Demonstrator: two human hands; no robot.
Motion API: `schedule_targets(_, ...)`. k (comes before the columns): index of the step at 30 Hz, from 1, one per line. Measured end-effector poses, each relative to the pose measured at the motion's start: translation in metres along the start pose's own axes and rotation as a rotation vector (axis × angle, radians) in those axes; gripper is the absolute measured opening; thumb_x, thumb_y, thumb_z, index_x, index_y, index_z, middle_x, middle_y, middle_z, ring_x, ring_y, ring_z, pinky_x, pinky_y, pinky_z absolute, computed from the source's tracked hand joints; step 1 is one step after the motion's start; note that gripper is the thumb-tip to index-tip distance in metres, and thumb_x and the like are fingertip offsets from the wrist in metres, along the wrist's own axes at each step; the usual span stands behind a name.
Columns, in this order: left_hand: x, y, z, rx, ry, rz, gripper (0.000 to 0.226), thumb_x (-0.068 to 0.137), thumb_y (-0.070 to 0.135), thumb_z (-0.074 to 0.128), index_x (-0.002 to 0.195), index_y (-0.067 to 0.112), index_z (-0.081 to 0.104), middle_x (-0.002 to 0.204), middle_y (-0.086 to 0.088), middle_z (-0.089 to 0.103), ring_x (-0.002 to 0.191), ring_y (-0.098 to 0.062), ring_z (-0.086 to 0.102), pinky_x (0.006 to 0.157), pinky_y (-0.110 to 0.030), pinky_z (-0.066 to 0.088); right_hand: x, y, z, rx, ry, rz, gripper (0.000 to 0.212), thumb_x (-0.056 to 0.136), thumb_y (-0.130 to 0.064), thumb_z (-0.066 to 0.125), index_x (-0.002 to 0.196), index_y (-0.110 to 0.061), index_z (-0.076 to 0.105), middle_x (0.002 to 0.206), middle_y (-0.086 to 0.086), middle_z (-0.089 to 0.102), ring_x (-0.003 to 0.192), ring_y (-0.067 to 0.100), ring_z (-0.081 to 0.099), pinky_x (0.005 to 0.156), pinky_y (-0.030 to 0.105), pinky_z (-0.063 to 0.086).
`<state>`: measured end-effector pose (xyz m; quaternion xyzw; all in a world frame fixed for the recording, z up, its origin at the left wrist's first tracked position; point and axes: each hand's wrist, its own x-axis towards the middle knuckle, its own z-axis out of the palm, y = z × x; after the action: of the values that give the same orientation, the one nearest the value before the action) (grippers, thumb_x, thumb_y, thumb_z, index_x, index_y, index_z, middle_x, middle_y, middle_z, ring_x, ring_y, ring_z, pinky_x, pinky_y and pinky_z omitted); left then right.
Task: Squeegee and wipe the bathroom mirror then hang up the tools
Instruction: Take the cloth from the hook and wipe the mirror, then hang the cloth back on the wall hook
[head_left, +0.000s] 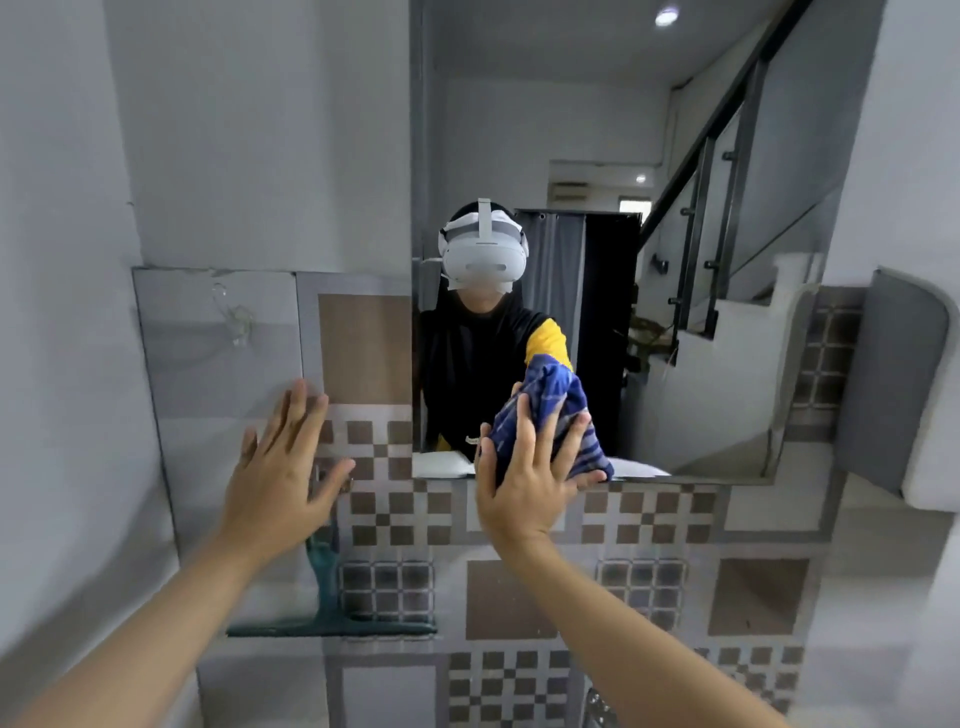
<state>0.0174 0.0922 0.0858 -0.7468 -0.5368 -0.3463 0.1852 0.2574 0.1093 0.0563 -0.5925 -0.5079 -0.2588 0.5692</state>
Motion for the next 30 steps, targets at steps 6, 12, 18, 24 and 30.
schedule_targets(6,-0.001,-0.023,0.001,-0.036,-0.041,0.053,0.074,0.086,0.062,0.023,0.148,0.03,-0.002,0.157,0.007,-0.012,0.143,-0.01,-0.012,0.112,-0.047,0.006,-0.02,-0.044,0.019,0.057,0.033,-0.176,0.048,0.091,-0.031,0.048,0.138,-0.023,0.044,0.15,0.006,0.041,0.149,0.022,-0.004,0.099,0.078,0.004)
schedule_targets(12,0.0,-0.027,0.001,-0.112,-0.059,0.081,0.08,0.082,0.063,0.03,0.147,0.034,-0.006,0.156,0.007,-0.015,0.143,-0.01,-0.014,0.112,-0.045,0.004,-0.026,-0.064,0.017,0.122,-0.087,-0.294,0.047,0.088,-0.018,0.044,0.135,-0.021,0.042,0.149,0.008,0.041,0.149,0.025,0.003,0.097,0.081,0.007)
schedule_targets(18,-0.002,-0.025,-0.022,-0.384,-0.11,0.077,0.088,0.079,0.066,0.041,0.148,0.031,-0.002,0.156,0.012,-0.006,0.143,-0.005,-0.006,0.116,-0.048,0.009,-0.022,-0.088,-0.019,0.563,-0.349,-0.199,0.053,0.085,0.001,0.049,0.133,-0.02,0.051,0.146,0.005,0.047,0.144,0.025,0.028,0.115,0.058,0.019)
schedule_targets(24,-0.022,0.01,-0.078,-0.918,0.011,-0.04,0.053,0.087,0.044,0.056,0.135,0.025,0.044,0.124,0.001,0.062,0.108,0.001,0.058,0.09,-0.013,0.047,-0.031,-0.124,-0.069,0.927,-0.499,0.023,0.056,0.089,0.008,0.054,0.136,-0.021,0.047,0.131,-0.005,0.055,0.119,0.0,0.053,0.095,0.02,0.049)
schedule_targets(30,-0.036,0.01,-0.115,-1.153,-0.008,-0.11,0.037,0.089,0.045,0.049,0.122,0.03,0.055,0.107,0.0,0.07,0.098,-0.012,0.067,0.083,-0.03,0.054,-0.04,-0.157,-0.088,1.224,-0.701,0.136,0.049,0.092,-0.004,0.055,0.137,-0.02,0.044,0.128,0.008,0.062,0.115,0.021,0.061,0.098,0.039,0.051)
